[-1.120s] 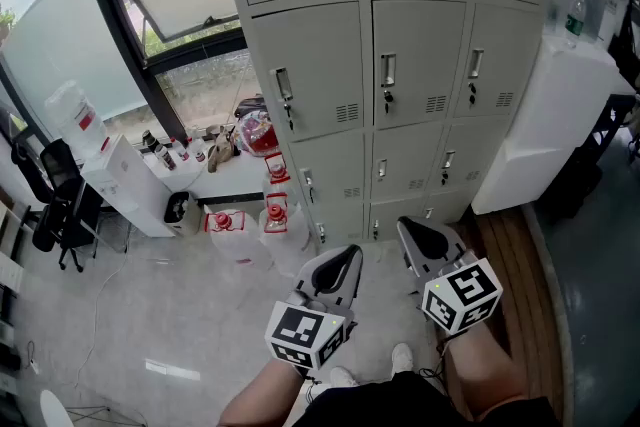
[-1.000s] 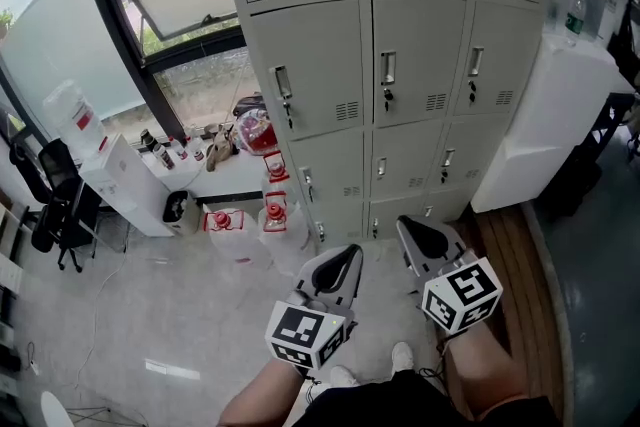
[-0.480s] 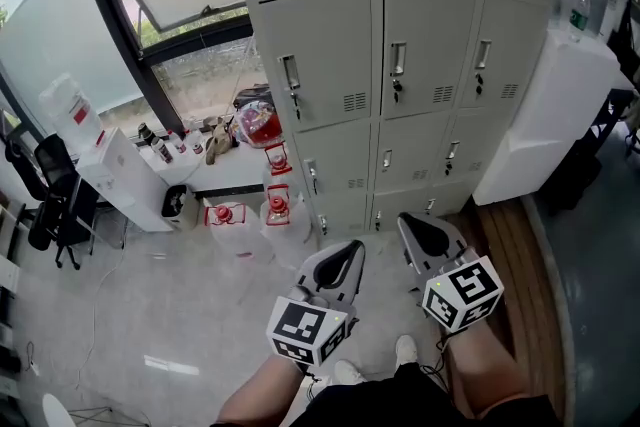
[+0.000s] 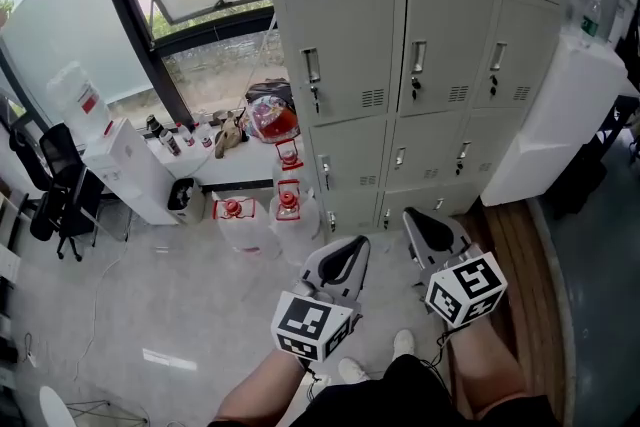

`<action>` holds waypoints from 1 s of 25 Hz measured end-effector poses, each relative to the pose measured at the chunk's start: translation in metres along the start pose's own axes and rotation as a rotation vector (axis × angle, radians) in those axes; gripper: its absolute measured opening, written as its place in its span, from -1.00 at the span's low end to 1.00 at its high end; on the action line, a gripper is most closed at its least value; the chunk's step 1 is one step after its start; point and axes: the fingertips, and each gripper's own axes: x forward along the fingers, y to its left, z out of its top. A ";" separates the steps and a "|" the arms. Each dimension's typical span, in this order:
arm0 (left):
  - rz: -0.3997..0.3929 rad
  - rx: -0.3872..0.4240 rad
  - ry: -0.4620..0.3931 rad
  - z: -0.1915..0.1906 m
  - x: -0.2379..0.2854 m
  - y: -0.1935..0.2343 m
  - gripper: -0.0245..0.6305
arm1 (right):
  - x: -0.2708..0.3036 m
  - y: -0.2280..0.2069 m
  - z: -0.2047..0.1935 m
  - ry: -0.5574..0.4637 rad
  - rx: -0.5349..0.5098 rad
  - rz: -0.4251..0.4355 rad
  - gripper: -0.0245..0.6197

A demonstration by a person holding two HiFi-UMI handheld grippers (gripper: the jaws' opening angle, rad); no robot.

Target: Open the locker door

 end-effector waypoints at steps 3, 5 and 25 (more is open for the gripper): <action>0.007 -0.005 -0.001 0.000 -0.001 0.005 -0.87 | 0.005 0.001 0.000 0.004 -0.001 0.004 -0.76; 0.012 -0.009 -0.001 -0.001 0.001 0.008 -0.87 | 0.009 0.000 0.000 0.004 -0.003 0.009 -0.76; 0.026 0.009 0.037 0.004 0.084 0.035 -0.87 | 0.065 -0.082 0.010 -0.011 0.007 0.013 -0.76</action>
